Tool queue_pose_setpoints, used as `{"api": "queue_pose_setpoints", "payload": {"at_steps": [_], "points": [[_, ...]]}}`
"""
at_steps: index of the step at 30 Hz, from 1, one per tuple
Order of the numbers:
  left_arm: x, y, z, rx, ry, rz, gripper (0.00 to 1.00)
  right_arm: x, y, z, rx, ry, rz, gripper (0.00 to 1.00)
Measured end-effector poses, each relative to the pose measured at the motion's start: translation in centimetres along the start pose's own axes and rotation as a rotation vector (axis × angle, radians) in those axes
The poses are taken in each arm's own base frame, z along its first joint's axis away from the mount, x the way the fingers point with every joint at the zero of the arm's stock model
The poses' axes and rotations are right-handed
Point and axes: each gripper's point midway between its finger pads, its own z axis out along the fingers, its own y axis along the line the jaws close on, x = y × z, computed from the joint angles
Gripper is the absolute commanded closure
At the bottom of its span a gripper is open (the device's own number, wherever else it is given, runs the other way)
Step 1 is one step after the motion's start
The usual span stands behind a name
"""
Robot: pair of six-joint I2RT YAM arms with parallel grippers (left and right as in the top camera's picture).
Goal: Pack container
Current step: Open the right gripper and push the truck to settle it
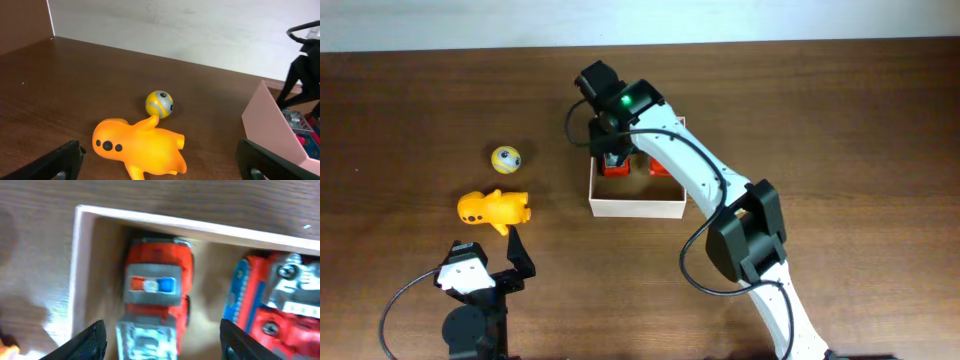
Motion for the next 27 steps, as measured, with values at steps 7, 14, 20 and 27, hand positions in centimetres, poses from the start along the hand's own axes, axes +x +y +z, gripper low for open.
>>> {"api": "queue_pose_setpoints", "payload": {"at_steps": [7, 14, 20, 27], "points": [[0.0, 0.0, 0.0, 0.0, 0.0, 0.0, 0.01, -0.3, -2.1, -0.3, 0.025, 0.023, -0.035, 0.32], [0.0, 0.0, 0.0, 0.0, 0.0, 0.0, 0.01, -2.3, -4.5, -3.4, 0.057, -0.018, -0.055, 0.32], [0.0, 0.0, 0.0, 0.0, 0.0, 0.0, 0.01, -3.2, -7.0, -3.9, 0.081, -0.023, -0.066, 0.32], [0.0, 0.0, 0.0, 0.0, 0.0, 0.0, 0.01, -2.6, -7.8, -2.8, 0.1, 0.009, -0.091, 0.32]]}}
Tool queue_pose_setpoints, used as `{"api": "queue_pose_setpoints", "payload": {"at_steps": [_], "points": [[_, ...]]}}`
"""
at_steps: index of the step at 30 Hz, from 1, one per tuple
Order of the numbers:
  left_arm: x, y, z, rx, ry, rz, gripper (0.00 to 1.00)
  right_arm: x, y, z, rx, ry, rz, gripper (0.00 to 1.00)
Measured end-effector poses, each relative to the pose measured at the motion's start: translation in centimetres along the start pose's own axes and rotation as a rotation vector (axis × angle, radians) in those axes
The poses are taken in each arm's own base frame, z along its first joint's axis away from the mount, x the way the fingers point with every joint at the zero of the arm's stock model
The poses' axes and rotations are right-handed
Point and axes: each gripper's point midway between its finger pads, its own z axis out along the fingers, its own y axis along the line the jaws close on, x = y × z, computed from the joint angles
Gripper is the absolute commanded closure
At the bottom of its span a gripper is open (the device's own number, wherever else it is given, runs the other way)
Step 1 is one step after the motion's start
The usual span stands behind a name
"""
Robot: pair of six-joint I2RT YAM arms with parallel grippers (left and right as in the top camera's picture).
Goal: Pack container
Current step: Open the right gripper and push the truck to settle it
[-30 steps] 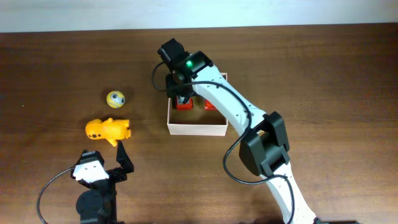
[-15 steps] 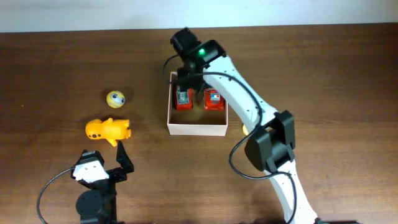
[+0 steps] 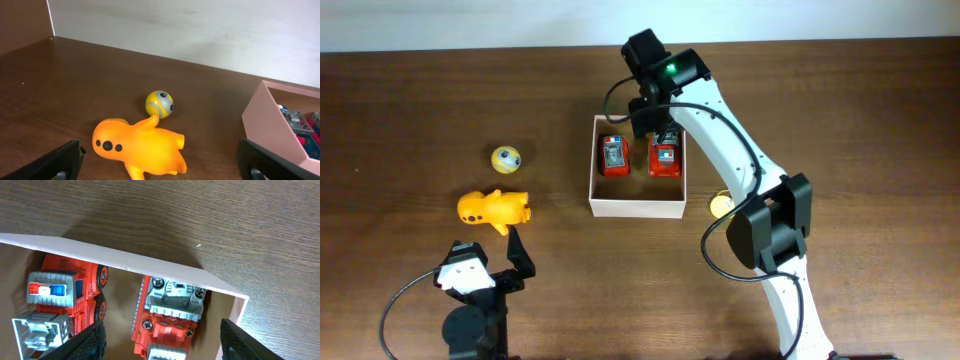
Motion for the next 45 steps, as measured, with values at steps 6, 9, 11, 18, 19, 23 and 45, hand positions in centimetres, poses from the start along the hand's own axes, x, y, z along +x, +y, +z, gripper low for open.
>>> {"api": "queue_pose_setpoints", "payload": {"at_steps": [6, 9, 11, 18, 19, 23, 45], "points": [[0.0, 0.0, 0.0, 0.0, 0.0, 0.0, 0.01, 0.3, 0.3, 0.6, -0.018, 0.014, -0.01, 0.5], [0.0, 0.0, 0.0, 0.0, 0.0, 0.0, 0.01, 0.3, 0.6, 0.6, -0.032, 0.015, -0.013, 0.65], [0.0, 0.0, 0.0, 0.0, 0.0, 0.0, 0.01, 0.4, 0.8, 0.6, -0.04, 0.018, -0.015, 0.65], [0.0, 0.0, 0.0, 0.0, 0.0, 0.0, 0.01, 0.8, 2.1, 0.5, -0.064, 0.023, -0.036, 0.64], [0.0, 0.0, 0.0, 0.0, 0.0, 0.0, 0.01, 0.9, 2.5, 0.4, -0.07, 0.025, -0.042, 0.64], [0.0, 0.0, 0.0, 0.0, 0.0, 0.0, 0.01, 1.5, 4.2, 0.3, -0.093, 0.028, -0.071, 0.64], [0.0, 0.0, 0.0, 0.0, 0.0, 0.0, 0.01, 2.5, 4.7, 1.5, -0.079, 0.06, -0.076, 0.64]]}}
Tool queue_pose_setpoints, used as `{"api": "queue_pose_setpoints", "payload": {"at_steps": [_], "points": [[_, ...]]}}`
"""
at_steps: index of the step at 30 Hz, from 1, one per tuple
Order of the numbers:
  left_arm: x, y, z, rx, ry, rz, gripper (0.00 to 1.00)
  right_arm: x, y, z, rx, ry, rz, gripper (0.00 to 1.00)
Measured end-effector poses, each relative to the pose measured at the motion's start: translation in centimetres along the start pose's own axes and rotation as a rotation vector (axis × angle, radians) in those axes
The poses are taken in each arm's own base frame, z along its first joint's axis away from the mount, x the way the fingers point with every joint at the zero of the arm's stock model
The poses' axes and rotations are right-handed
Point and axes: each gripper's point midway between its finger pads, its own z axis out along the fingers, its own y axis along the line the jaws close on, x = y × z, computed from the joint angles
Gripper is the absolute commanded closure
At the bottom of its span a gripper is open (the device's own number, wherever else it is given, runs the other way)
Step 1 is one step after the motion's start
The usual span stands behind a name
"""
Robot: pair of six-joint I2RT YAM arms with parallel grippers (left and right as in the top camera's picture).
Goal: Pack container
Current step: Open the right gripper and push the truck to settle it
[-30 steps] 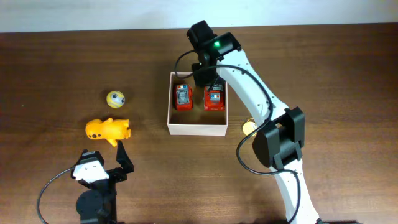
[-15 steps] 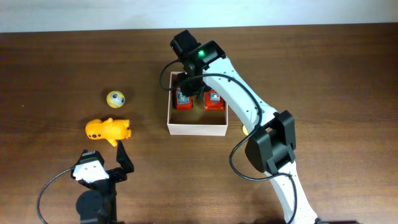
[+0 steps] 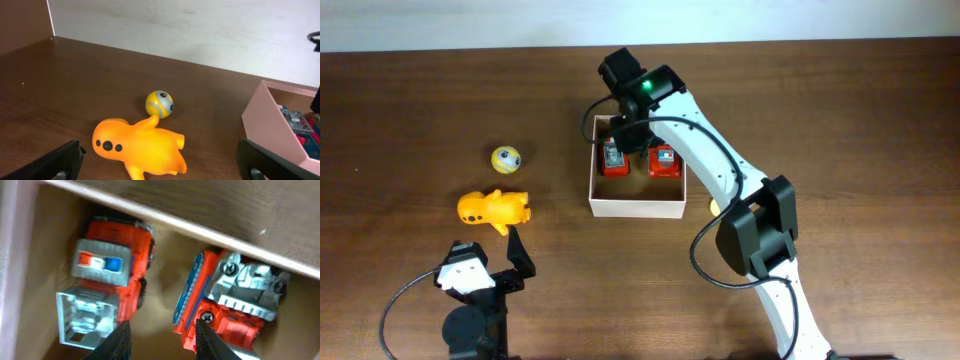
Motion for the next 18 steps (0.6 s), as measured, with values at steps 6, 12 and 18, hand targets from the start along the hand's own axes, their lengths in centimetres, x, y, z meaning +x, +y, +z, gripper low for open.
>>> {"api": "queue_pose_setpoints", "payload": {"at_steps": [6, 12, 18], "points": [[0.0, 0.0, 0.0, 0.0, 0.0, 0.0, 0.01, 1.0, -0.3, 1.3, 0.013, 0.042, 0.011, 0.64], [0.0, 0.0, 0.0, 0.0, 0.0, 0.0, 0.01, 0.7, -0.2, 1.3, 0.008, 0.027, 0.014, 0.63], [0.0, 0.0, 0.0, 0.0, 0.0, 0.0, 0.01, 0.5, -0.1, 1.4, 0.006, 0.021, 0.014, 0.64]]}}
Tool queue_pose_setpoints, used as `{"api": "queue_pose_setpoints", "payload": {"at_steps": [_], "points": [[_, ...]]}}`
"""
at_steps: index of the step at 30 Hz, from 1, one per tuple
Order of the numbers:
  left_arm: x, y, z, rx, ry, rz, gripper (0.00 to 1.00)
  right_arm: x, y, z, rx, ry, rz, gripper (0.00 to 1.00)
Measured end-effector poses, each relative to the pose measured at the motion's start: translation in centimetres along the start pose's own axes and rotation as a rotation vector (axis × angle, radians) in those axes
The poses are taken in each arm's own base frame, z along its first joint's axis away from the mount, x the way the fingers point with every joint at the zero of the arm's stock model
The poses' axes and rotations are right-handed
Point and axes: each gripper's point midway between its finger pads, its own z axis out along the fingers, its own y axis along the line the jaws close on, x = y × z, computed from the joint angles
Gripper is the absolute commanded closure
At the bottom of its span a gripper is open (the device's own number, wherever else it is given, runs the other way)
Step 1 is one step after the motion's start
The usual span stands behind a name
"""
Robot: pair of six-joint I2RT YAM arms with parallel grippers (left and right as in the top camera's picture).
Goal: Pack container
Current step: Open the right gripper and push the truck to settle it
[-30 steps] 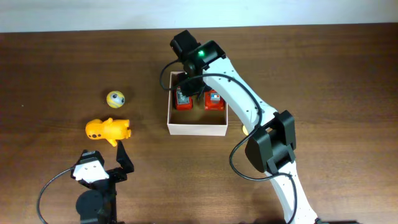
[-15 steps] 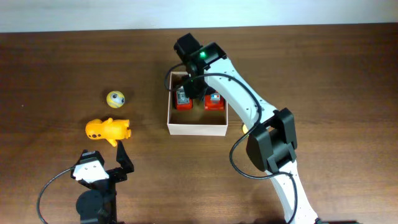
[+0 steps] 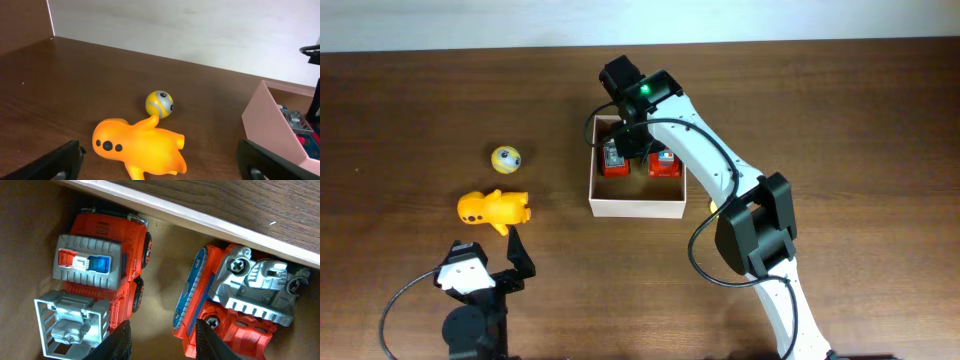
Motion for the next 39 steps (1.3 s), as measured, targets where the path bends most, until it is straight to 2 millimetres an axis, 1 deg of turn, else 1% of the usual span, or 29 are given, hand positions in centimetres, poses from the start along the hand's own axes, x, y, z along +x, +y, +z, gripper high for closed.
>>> {"api": "queue_pose_setpoints", "payload": {"at_steps": [19, 28, 39], "points": [[0.0, 0.0, 0.0, 0.0, 0.0, 0.0, 0.01, 0.4, 0.8, 0.3, -0.034, 0.019, -0.004, 0.63], [0.0, 0.0, 0.0, 0.0, 0.0, 0.0, 0.01, 0.8, 2.1, 0.3, -0.057, 0.027, -0.024, 0.64], [0.0, 0.0, 0.0, 0.0, 0.0, 0.0, 0.01, 0.8, 2.1, 0.3, -0.055, 0.026, -0.024, 0.63]]}}
